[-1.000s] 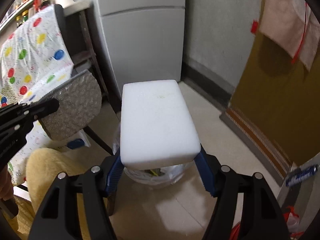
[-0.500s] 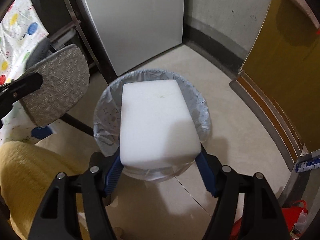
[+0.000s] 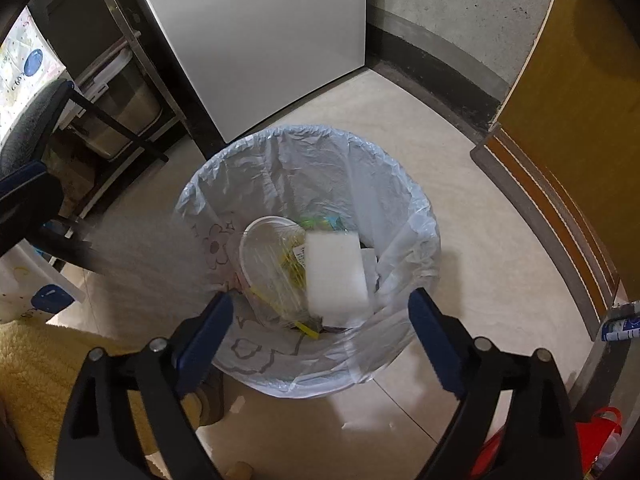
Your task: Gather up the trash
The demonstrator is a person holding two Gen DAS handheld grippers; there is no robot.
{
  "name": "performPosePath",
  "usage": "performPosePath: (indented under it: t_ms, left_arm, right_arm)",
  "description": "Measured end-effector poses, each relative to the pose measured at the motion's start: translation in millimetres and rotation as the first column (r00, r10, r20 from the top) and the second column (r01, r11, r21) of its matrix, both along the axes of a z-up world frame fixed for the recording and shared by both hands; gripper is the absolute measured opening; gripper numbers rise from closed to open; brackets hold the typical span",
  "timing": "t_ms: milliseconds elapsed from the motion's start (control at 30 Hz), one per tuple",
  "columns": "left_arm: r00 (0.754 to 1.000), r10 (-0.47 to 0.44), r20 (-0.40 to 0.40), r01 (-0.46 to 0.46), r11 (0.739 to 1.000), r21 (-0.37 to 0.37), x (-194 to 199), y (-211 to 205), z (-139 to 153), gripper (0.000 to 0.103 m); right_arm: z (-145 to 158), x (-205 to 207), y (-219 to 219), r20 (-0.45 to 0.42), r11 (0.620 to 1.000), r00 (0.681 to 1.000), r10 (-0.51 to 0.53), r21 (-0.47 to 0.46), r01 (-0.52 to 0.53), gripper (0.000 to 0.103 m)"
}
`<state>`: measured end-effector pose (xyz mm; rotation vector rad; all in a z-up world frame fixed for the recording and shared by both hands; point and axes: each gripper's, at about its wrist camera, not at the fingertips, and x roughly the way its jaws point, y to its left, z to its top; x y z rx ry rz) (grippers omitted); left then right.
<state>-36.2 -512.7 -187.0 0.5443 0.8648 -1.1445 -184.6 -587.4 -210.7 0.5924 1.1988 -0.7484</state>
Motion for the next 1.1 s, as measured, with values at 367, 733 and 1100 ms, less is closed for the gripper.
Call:
performPosePath:
  t_ms: [367,733,1100]
  left_arm:
    - [0.993,0.030,0.117,-0.022,0.998,-0.067,-17.7,43.7,55.6,0.089]
    - [0.984,0.117,0.133,-0.114,0.993,-0.035,-31.8,139.1,102.8,0.089]
    - [0.958,0.227,0.178,-0.226,0.974,-0.022,-10.4,221.4,136.3,0.089]
  right_arm:
    - [85.7,-33.5,37.1,0.104,0.991,0.994,-0.026,-0.127,0.039,0.097]
    - [165.8,-34.1,117.9,0.128,0.975,0.990,0.055,-0.219,-0.026,0.097]
    - [213.5,-11.1,188.3,0.051,0.934,0.987,0.150,-0.335,-0.124,0.097]
